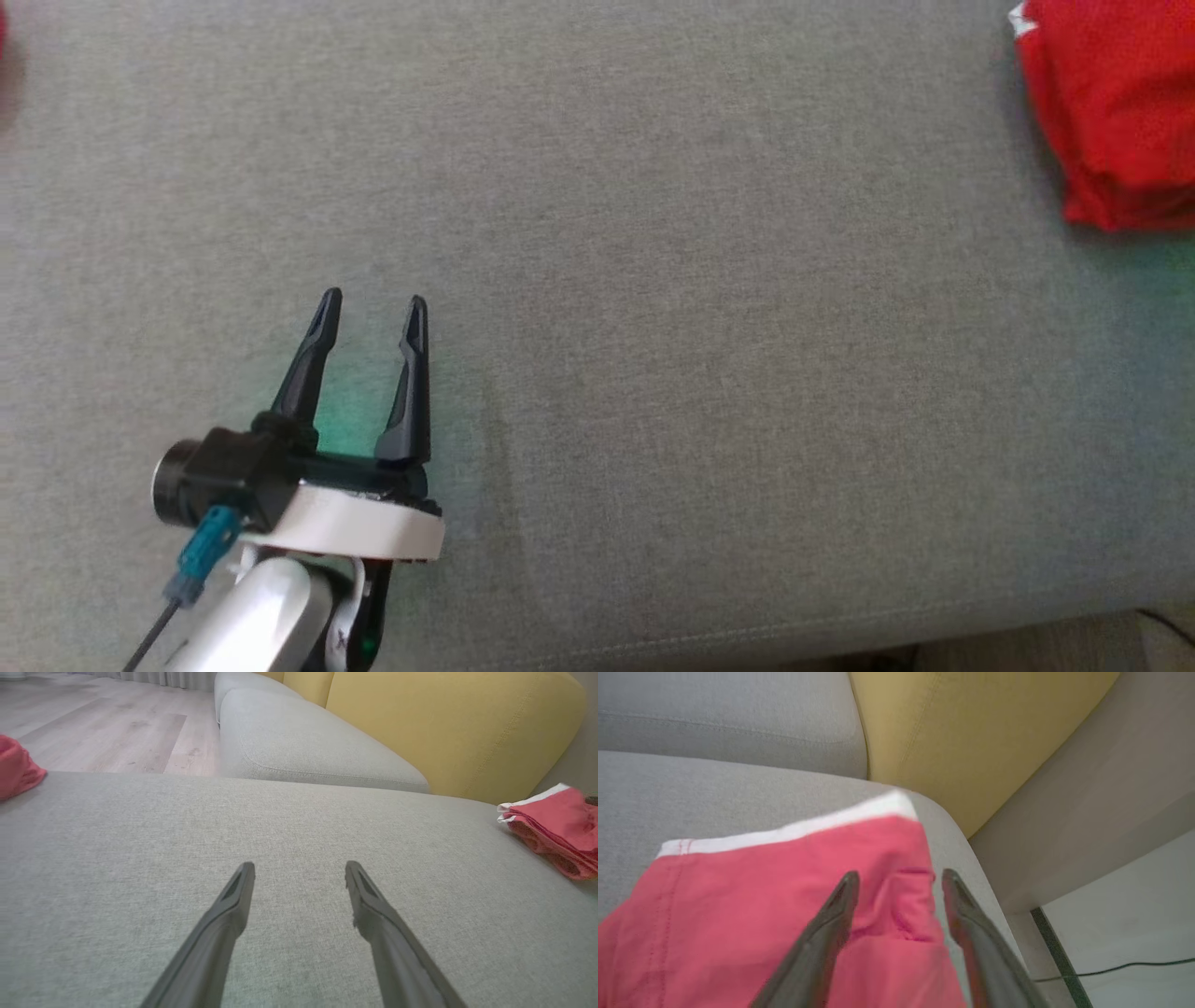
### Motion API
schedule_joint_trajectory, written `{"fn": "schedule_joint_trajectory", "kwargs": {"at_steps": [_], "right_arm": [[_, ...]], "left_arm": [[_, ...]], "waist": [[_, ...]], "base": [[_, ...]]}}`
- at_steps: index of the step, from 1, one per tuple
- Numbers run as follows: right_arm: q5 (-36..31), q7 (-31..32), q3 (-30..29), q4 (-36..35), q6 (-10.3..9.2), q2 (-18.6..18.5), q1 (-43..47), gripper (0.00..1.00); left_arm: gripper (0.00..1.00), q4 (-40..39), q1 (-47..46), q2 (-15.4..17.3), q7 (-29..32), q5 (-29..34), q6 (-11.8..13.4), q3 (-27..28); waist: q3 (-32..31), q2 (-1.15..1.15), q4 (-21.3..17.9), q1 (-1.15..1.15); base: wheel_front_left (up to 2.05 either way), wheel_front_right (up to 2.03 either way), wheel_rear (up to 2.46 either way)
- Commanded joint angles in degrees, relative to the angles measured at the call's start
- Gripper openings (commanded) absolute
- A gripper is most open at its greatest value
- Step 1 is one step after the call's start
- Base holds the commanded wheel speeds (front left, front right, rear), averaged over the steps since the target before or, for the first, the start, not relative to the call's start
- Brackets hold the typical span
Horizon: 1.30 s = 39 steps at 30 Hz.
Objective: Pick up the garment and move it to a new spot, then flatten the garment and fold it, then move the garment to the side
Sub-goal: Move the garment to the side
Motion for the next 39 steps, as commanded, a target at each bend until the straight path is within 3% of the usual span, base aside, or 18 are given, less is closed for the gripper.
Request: {"fn": "schedule_joint_trajectory", "kwargs": {"at_steps": [1, 13, 24, 39], "right_arm": [[-1.02, -1.66, 0.08, -1.79, 0.22, -0.5, -1.7, 1.0], [1.2, -5.67, 7.87, -2.27, 0.22, 6.24, 1.4, 1.0], [4.61, -14.15, 13.46, -2.88, 0.22, 15.43, 15.34, 1.0], [16.81, -17.58, 19.67, -22.37, 0.22, 16.97, 42.27, 1.0]], "left_arm": [[1.0, -1.24, 0.07, 0.56, -0.93, -0.19, 0.1, 1.69], [1.0, 2.4, 2.63, -1.15, -3.32, -2.99, -0.32, 2.72], [1.0, 7.98, 11.79, 0.48, -5.31, -8.14, 0.65, 9.15], [1.0, 6.65, 20.05, 0.75, -5.42, -9.93, 0.77, 9.14]], "waist": [[-1.13, 0.0, 0.58, 0.0], [-10.48, 0.0, 3.29, 0.0], [-22.36, 0.0, 5.51, 0.0], [-28.4, 0.0, 5.67, 0.0]], "base": [[0.0, 0.0, 0.0], [0.0, 0.0, 0.0], [0.0, 0.0, 0.0], [0.0, 0.0, 0.0]]}}
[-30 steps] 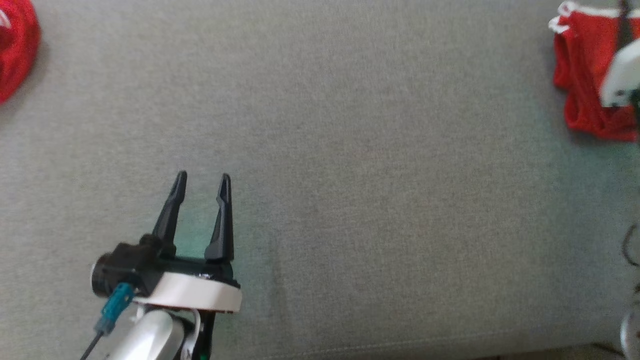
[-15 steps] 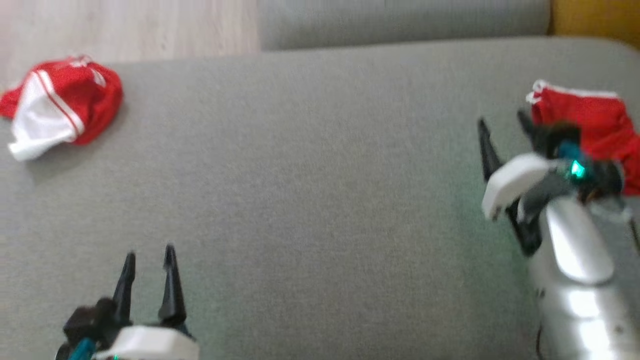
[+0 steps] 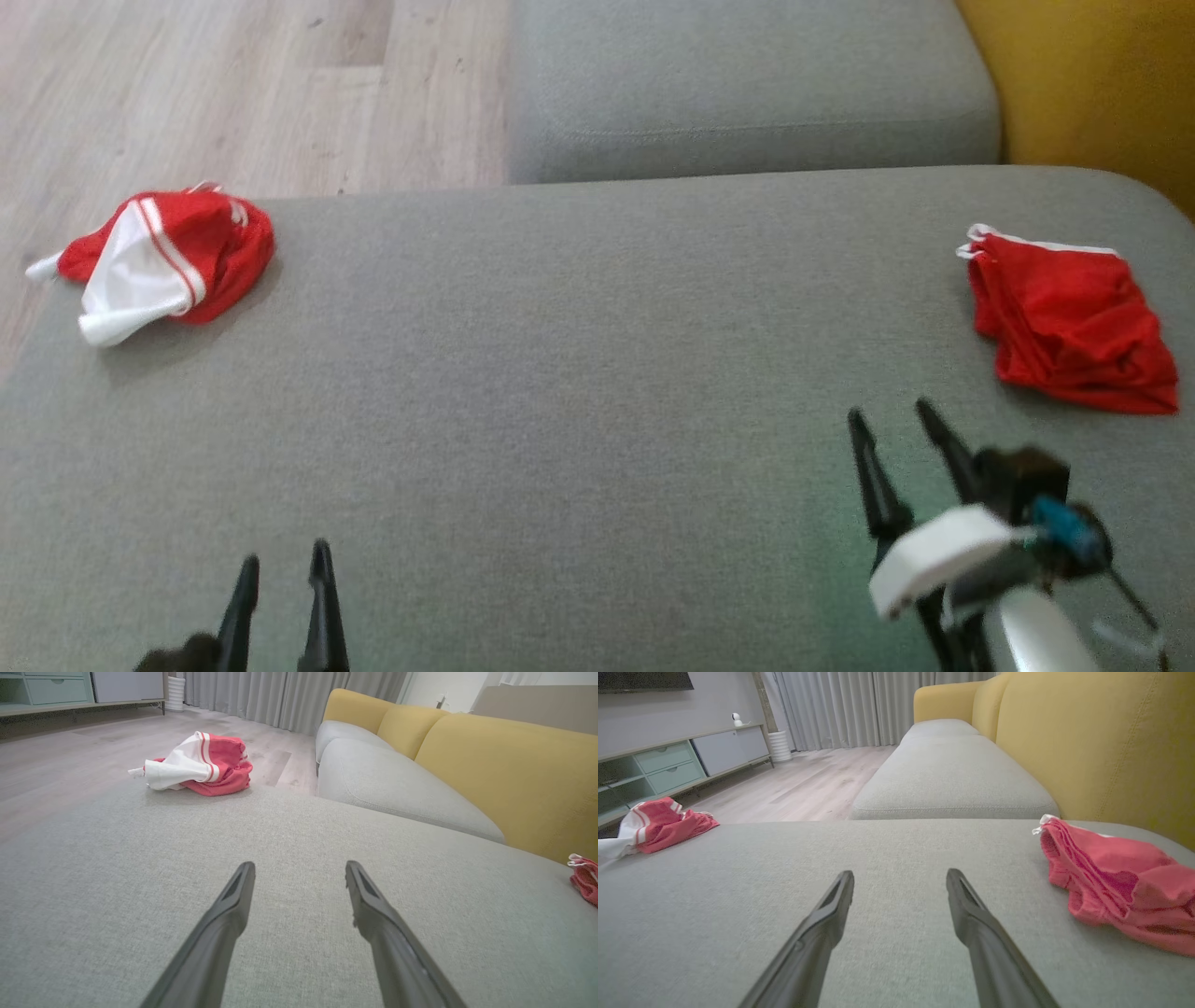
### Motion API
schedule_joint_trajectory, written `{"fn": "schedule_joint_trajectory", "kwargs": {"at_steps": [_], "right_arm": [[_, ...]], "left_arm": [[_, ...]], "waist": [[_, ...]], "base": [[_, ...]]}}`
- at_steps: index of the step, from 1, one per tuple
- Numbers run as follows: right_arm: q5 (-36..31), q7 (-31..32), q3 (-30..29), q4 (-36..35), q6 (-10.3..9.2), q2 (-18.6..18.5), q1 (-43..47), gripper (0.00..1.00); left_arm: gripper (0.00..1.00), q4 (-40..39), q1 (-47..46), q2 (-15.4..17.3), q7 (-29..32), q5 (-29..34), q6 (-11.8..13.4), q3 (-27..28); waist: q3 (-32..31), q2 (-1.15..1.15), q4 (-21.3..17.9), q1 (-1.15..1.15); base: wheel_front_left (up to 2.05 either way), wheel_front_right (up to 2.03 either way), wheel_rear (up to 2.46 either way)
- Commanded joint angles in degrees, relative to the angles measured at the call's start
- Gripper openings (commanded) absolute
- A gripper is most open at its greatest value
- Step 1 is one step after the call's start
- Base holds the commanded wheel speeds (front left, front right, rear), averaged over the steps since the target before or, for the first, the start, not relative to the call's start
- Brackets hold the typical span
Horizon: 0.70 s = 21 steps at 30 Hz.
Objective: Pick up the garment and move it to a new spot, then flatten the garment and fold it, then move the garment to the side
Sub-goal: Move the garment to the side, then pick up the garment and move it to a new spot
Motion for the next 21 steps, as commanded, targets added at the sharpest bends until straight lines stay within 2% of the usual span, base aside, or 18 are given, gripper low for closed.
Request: {"fn": "schedule_joint_trajectory", "kwargs": {"at_steps": [1, 10, 21], "right_arm": [[0.69, -0.61, 1.99, -3.16, 0.22, 0.03, -0.04, 1.0], [1.46, -0.6, 2.17, -9.78, 0.22, 0.03, 6.92, 1.0], [0.84, 0.36, 1.81, -10.91, 0.22, 0.03, 7.91, 1.0]], "left_arm": [[1.0, -1.98, -0.92, 0.94, -0.72, -0.21, 0.29, 2.19], [1.0, -2.72, 1.69, 0.71, -0.91, -0.42, 0.39, 1.87], [1.0, -1.98, 0.61, 0.65, -0.74, -0.2, 0.05, 1.19]], "waist": [[-0.44, 0.0, -0.54, 0.01], [-1.59, 0.0, -1.15, 0.01], [-1.89, 0.0, -0.82, 0.01]], "base": [[0.0, 0.0, 0.0], [0.0, 0.0, 0.0], [0.0, 0.0, 0.0]]}}
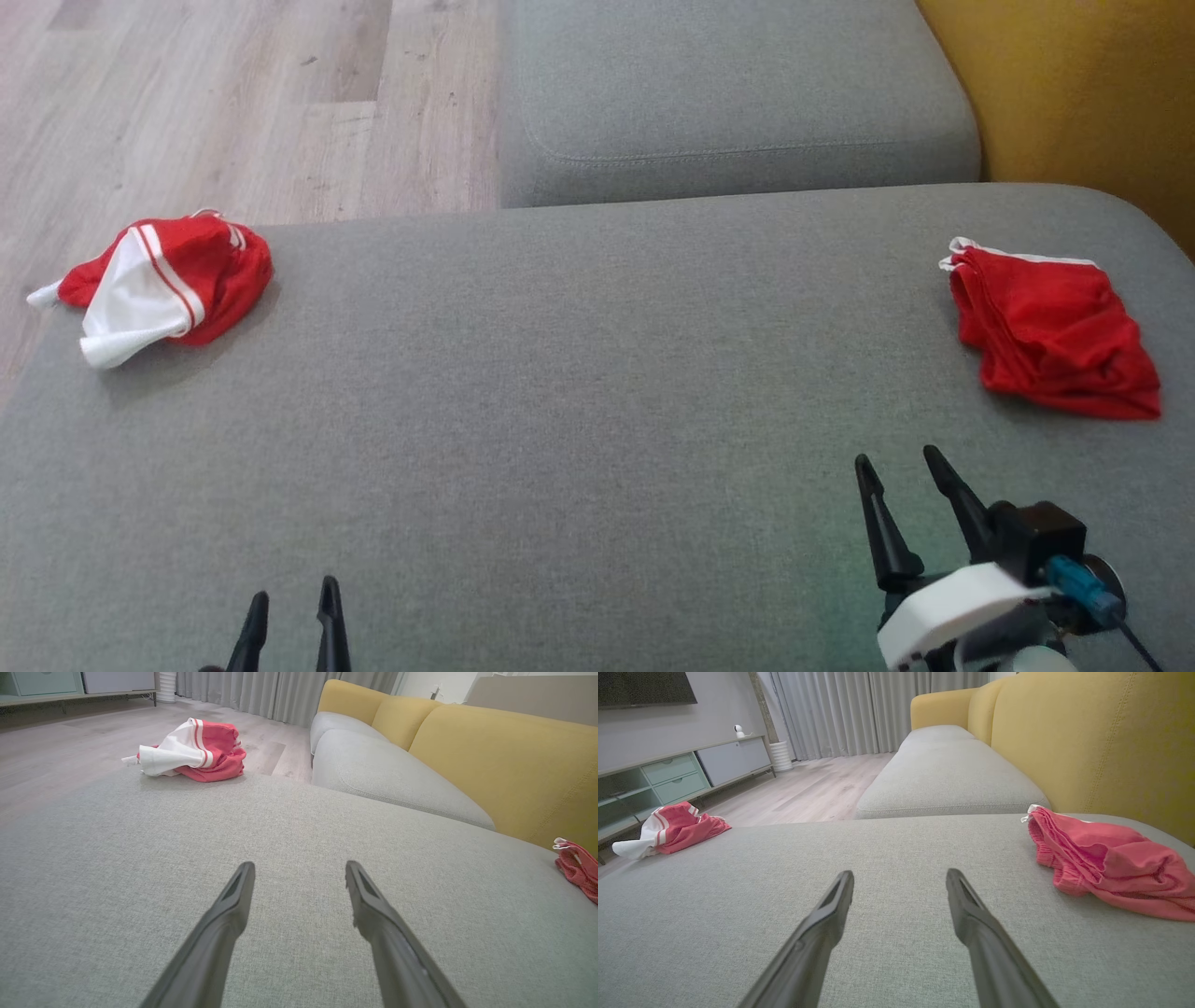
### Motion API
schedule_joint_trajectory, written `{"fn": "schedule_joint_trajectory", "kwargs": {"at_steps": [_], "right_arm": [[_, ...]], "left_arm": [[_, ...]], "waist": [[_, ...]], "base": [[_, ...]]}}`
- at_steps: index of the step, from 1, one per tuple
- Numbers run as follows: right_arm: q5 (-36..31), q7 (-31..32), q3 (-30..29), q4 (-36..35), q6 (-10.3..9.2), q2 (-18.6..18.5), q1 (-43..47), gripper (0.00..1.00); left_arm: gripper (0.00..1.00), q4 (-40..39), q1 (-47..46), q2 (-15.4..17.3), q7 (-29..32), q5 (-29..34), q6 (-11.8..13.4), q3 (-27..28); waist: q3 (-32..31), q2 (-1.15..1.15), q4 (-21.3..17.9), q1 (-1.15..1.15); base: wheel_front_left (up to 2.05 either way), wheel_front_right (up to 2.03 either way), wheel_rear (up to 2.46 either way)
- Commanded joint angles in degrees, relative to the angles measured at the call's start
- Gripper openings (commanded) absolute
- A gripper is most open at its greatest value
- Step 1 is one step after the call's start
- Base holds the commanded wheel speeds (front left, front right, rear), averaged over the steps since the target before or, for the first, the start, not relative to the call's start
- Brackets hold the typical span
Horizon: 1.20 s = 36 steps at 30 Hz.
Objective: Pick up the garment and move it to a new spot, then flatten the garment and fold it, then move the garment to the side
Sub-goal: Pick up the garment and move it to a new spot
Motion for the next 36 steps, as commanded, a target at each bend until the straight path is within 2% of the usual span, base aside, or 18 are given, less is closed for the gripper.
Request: {"fn": "schedule_joint_trajectory", "kwargs": {"at_steps": [1, 6, 10, 23, 28, 36], "right_arm": [[-0.18, 0.1, 1.14, -2.2, 0.22, -0.2, -1.4, 1.0], [0.01, 0.28, 0.92, -2.35, 0.22, -0.19, -1.07, 1.0], [0.3, 0.32, 1.13, -2.38, 0.22, -0.19, -0.83, 1.0], [1.96, -1.24, 2.41, -1.71, 0.22, -0.19, -1.32, 1.0], [2.92, -1.85, 3.47, -0.93, 0.22, -0.19, -1.95, 1.0], [3.06, -1.84, 7.21, -0.6, 0.22, -0.19, -4.68, 1.0]], "left_arm": [[1.0, -1.21, -3.42, 0.67, -0.68, -0.22, 0.09, 1.67], [1.0, -1.16, -3.81, 0.79, -0.47, -0.07, 0.11, 1.39], [1.0, -1.23, -4.21, 1.03, -0.15, 0.13, 0.43, 1.35], [1.0, -3.23, -4.63, 3.52, 1.23, 1.08, 2.0, 2.14], [1.0, -4.48, -4.24, 4.43, 1.73, 1.16, 2.57, 2.49], [1.0, -6.83, -1.95, 4.65, 0.54, 0.89, 4.07, 4.53]], "waist": [[0.02, 0.0, 0.06, 0.0], [0.2, 0.0, 0.91, 0.0], [0.42, 0.0, 3.14, 0.0], [1.61, 0.0, 20.62, 0.0], [1.29, 0.0, 25.9, 0.0], [3.09, 0.0, 28.04, 0.0]], "base": [[0.0, 0.0, 0.0], [0.0, 0.0, 0.0], [0.0, 0.0, 0.0], [0.0, 0.0, 0.0], [0.0, 0.0, 0.0], [0.0, 0.0, 0.0]]}}
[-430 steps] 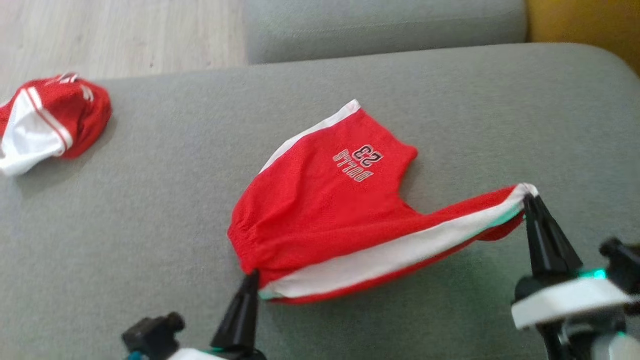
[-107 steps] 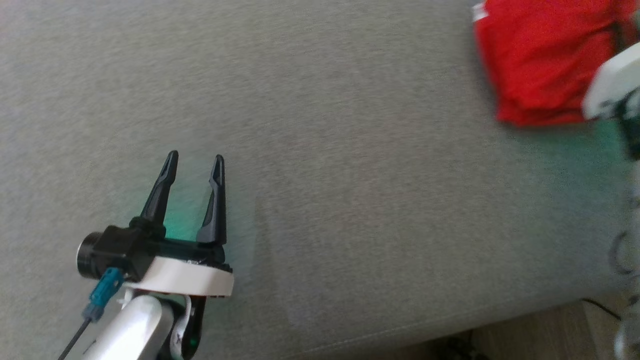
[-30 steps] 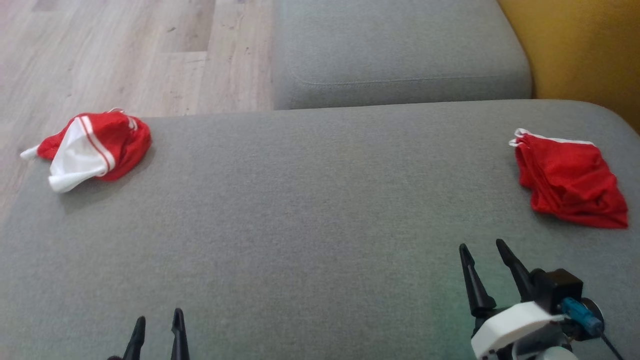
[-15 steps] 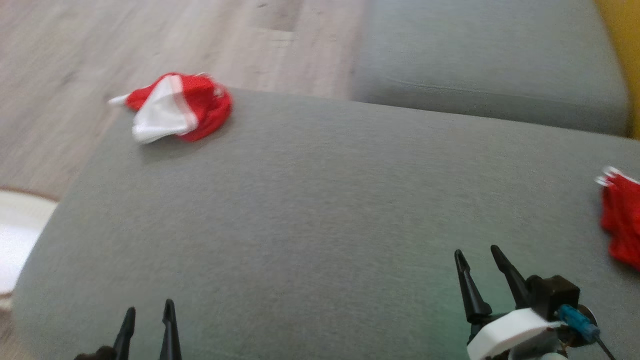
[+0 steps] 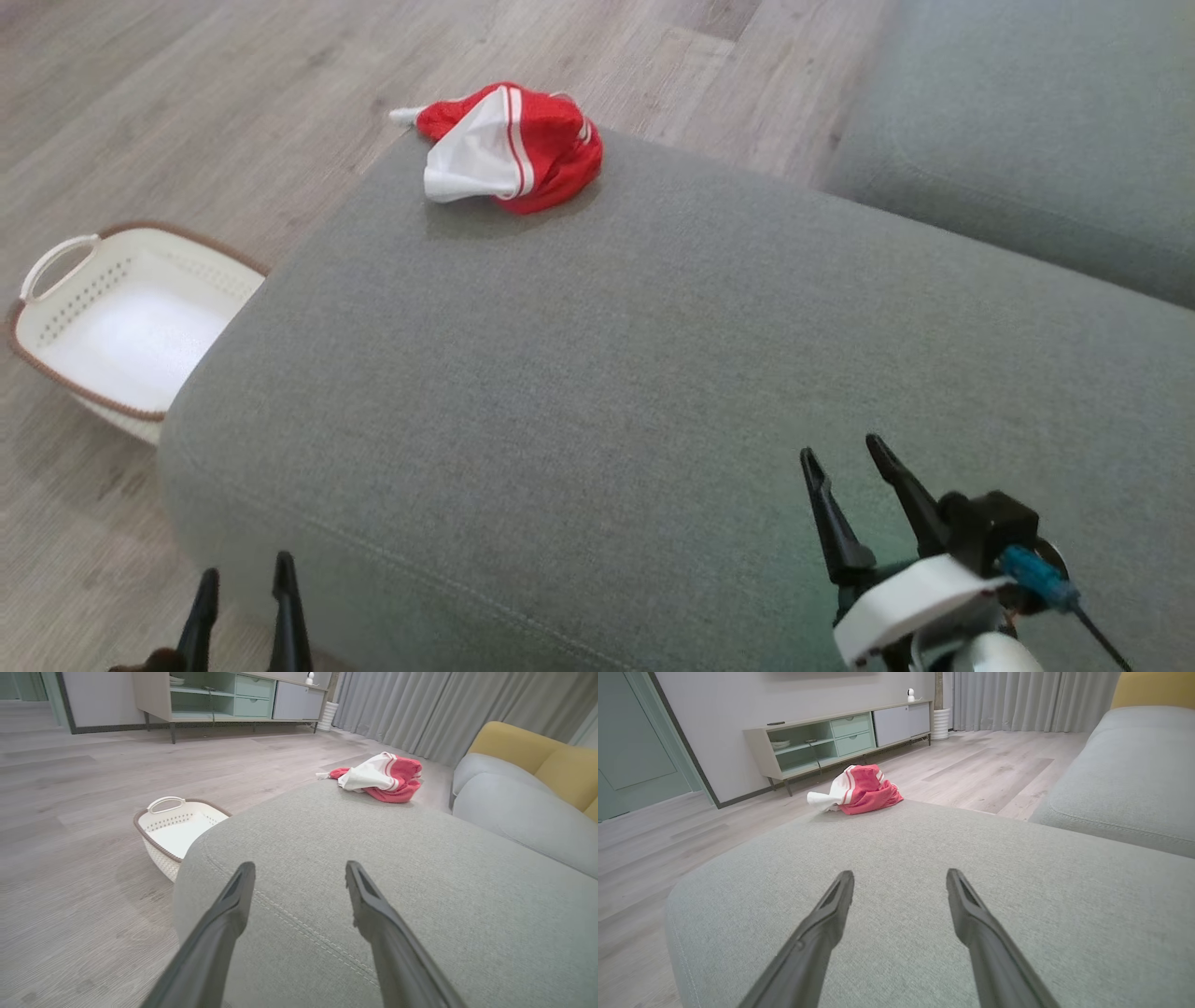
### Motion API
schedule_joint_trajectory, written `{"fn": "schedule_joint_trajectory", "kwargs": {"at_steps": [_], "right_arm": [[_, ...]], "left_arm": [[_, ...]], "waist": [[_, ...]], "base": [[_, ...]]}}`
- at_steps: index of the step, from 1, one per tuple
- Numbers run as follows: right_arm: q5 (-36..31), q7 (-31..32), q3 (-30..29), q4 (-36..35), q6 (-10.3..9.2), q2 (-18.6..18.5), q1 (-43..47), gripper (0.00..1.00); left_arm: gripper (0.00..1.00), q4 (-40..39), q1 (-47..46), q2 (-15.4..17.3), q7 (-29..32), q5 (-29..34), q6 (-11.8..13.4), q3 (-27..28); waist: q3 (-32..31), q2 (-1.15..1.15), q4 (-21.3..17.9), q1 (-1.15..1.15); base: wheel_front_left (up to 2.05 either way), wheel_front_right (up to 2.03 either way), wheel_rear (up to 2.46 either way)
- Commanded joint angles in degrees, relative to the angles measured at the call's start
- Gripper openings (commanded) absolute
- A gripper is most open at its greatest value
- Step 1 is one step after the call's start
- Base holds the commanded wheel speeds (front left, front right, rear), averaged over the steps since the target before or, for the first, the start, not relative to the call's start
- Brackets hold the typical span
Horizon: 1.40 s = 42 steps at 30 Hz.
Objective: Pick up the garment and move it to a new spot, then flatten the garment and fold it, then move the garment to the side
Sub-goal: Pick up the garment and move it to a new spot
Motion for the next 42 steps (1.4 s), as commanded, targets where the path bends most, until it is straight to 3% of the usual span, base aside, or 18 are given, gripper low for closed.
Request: {"fn": "schedule_joint_trajectory", "kwargs": {"at_steps": [1, 6, 9, 16, 20, 23, 26, 30, 34, 39, 42], "right_arm": [[0.19, -0.6, 1.6, -1.59, 0.22, -0.32, -3.13, 1.0], [-0.14, -0.44, 2.05, -1.63, 0.22, -0.32, -3.75, 1.0], [-0.4, -0.27, 1.78, -2.01, 0.22, -0.32, -3.98, 1.0], [-2.23, 1.35, -2.85, -5.32, 0.22, -0.32, -4.6, 1.0], [-5.21, 4.05, -4.39, -9.25, 0.22, -0.32, -6.91, 1.0], [-7.54, 6.19, -5.15, -12.26, 0.22, -0.32, -9.07, 1.0], [-9.56, 8.2, -5.71, -15.46, 0.22, -0.32, -11.28, 1.0], [-11.44, 10.74, -5.68, -19.59, 0.22, -0.32, -14.05, 1.0], [-13.4, 13.24, -6.24, -24.21, 0.22, -0.32, -15.34, 1.0], [-15.88, 16.35, -7.52, -30.12, 0.22, -0.32, -15.78, 1.0], [-16.64, 17.58, -8.74, -33.29, 0.22, -0.32, -15.98, 1.0]], "left_arm": [[1.0, -2.34, -2.0, 0.88, -0.87, 0.21, 0.52, 2.74], [1.0, -3.23, -1.15, 0.78, -1.35, 0.36, 0.75, 3.31], [1.0, -3.75, -1.61, 2.39, -0.76, 1.41, -0.16, 2.61], [1.0, -9.12, -9.92, 12.24, 6.13, 3.31, -1.68, 6.16], [1.0, -12.03, -18.46, 18.87, 9.2, 3.04, -3.26, 11.69], [1.0, -12.27, -26.56, 21.89, 11.09, 1.19, -4.9, 15.57], [1.0, -8.79, -35.11, 24.37, 13.03, -0.29, -8.31, 16.8], [1.0, -0.19, -46.79, 25.98, 16.69, -2.28, -13.77, 15.59], [1.0, 9.34, -57.27, 26.27, 20.42, -0.19, -18.8, 10.96], [1.0, 20.67, -67.85, 22.92, 24.13, 2.93, -23.13, 4.89], [1.0, 25.96, -71.69, 20.59, 24.2, 5.24, -23.71, 2.28]], "waist": [[0.72, 0.0, 0.52, 0.0], [1.4, 0.0, 0.98, 0.0], [1.96, 0.0, 1.36, 0.0], [5.16, 0.0, 1.38, 0.0], [9.83, 0.0, -2.29, 0.0], [13.33, 0.0, -5.58, 0.0], [16.6, 0.0, -8.9, 0.0], [20.47, 0.0, -13.61, 0.0], [24.17, 0.0, -17.26, 0.0], [29.27, 0.0, -20.45, 0.0], [32.0, 0.0, -21.77, 0.0]], "base": [[0.0, 0.0, 0.0], [0.0, 0.0, 0.0], [0.0, 0.0, 0.0], [0.0, 0.0, 0.0], [0.0, 0.0, 0.0], [0.0, 0.0, 0.0], [0.0, 0.0, 0.0], [0.0, 0.0, 0.0], [0.0, 0.0, 0.0], [0.0, 0.0, 0.0], [0.0, 0.0, 0.0]]}}
